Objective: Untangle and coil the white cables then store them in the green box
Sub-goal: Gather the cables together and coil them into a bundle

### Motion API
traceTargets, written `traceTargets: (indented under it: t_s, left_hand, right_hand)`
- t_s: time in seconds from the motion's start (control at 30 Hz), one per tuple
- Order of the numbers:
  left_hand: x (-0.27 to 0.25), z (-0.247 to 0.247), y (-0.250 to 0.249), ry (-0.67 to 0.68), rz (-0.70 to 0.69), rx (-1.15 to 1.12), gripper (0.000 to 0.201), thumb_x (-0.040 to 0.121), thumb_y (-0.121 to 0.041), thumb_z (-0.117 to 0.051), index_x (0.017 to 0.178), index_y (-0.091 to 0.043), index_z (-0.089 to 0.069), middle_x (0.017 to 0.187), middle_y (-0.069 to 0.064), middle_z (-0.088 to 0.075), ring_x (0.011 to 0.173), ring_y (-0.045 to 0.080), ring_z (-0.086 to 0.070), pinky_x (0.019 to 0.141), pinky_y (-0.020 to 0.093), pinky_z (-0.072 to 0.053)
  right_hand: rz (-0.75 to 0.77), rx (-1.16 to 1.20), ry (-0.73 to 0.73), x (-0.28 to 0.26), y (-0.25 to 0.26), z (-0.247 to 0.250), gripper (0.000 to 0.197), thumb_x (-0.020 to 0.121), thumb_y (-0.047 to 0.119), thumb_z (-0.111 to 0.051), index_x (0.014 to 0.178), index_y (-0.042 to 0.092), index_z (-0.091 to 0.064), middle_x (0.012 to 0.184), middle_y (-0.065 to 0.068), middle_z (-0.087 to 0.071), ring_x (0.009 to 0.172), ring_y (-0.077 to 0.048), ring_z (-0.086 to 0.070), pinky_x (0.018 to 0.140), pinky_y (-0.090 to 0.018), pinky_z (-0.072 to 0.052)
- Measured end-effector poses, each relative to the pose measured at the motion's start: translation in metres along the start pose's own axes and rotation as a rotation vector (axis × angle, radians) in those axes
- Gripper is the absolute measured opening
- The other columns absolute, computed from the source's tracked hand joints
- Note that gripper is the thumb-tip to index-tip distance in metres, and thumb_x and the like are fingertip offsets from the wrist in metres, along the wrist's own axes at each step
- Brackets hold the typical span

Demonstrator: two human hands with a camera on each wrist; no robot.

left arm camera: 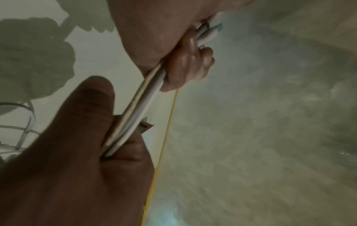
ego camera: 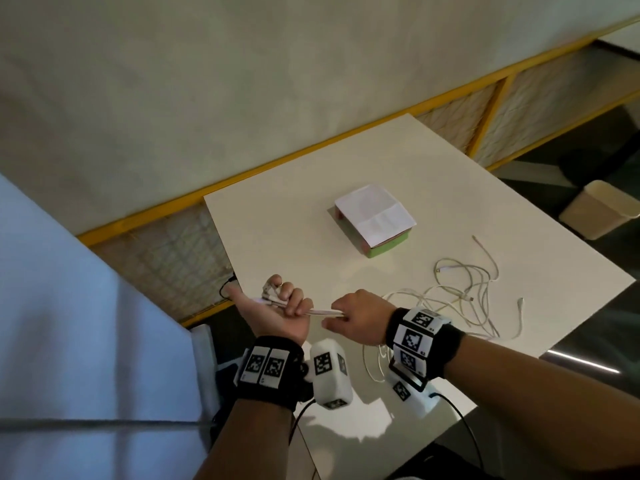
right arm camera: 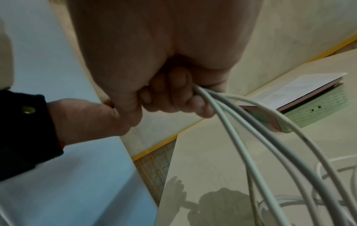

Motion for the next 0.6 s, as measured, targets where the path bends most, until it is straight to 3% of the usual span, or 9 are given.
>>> traceTargets:
  t_s: [0.07,0.17,0.23,0.3,0.37,0.5,0.6]
  left_hand:
    - [0.001,0.003,0.002,-0.015,0.018,0.014,0.062,0.086,-0.068,-0.032,0.057,-0.016,-0.047,0.041,-0.004,-0.036,0.029,0.010,-0.026,0.038,0.015,-0.023]
    - [0.002,0.003,0.006,-0.030,0.041,0.035,0.042,0.092,-0.042,-0.040,0.058,-0.018,-0.044,0.037,-0.006,-0.038,0.025,0.008,-0.028,0.034,0.012,-0.026]
    - [0.000,0.002,0.008,-0.009,0.038,0.022,0.043,0.093,-0.047,-0.039,0.062,-0.018,-0.045,0.037,-0.006,-0.037,0.026,0.008,-0.028,0.034,0.012,-0.026]
    - [-0.001,0.002,0.010,0.020,0.043,-0.011,0.058,0.089,-0.064,-0.031,0.063,-0.015,-0.049,0.039,-0.005,-0.035,0.029,0.009,-0.027,0.037,0.014,-0.024]
    - [-0.003,0.001,0.012,0.029,0.061,-0.024,0.065,0.085,-0.068,-0.026,0.061,-0.013,-0.051,0.041,-0.003,-0.035,0.031,0.011,-0.026,0.040,0.015,-0.023]
    - [-0.004,-0.007,0.018,-0.035,0.069,-0.001,0.045,0.091,-0.038,-0.034,0.054,-0.016,-0.044,0.037,-0.005,-0.033,0.025,0.010,-0.025,0.035,0.012,-0.022]
    - [-0.006,-0.013,0.023,-0.069,0.066,-0.005,0.039,0.093,-0.032,-0.034,0.058,-0.017,-0.040,0.036,-0.007,-0.034,0.023,0.007,-0.026,0.030,0.012,-0.019]
  right_hand:
    - [-0.003,-0.010,-0.005,-0.003,-0.002,-0.003,0.045,0.091,0.048,-0.045,0.056,0.022,-0.034,0.057,0.005,-0.037,0.070,-0.025,-0.045,0.064,-0.032,-0.035]
    - [0.017,0.012,-0.016,-0.010,-0.004,-0.004,0.042,0.092,0.048,-0.044,0.065,0.016,-0.042,0.060,0.000,-0.041,0.069,-0.026,-0.046,0.065,-0.033,-0.040]
    - [0.016,0.029,-0.023,-0.013,-0.005,-0.004,0.043,0.092,0.048,-0.044,0.065,0.016,-0.043,0.059,0.001,-0.041,0.069,-0.026,-0.046,0.066,-0.034,-0.041]
    - [-0.005,0.042,-0.029,-0.015,-0.006,-0.002,0.044,0.091,0.049,-0.046,0.059,0.020,-0.038,0.057,0.004,-0.040,0.068,-0.026,-0.047,0.065,-0.032,-0.039]
    - [-0.024,0.056,-0.025,-0.017,-0.008,0.000,0.045,0.089,0.051,-0.047,0.056,0.023,-0.036,0.056,0.005,-0.041,0.068,-0.026,-0.047,0.065,-0.032,-0.038]
    - [-0.014,0.063,0.010,-0.021,-0.013,0.001,0.043,0.090,0.049,-0.047,0.058,0.023,-0.038,0.058,0.004,-0.042,0.070,-0.026,-0.047,0.066,-0.032,-0.039]
    - [0.005,0.059,0.030,-0.021,-0.017,0.008,0.039,0.092,0.043,-0.045,0.065,0.016,-0.048,0.064,-0.003,-0.048,0.071,-0.026,-0.049,0.066,-0.032,-0.040]
Point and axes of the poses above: each hand's wrist, its own x-axis towards the middle knuckle, its own z-axis out of the back of the hand, y = z × x, the point moved 1 cm from there along x, towards the middle knuckle
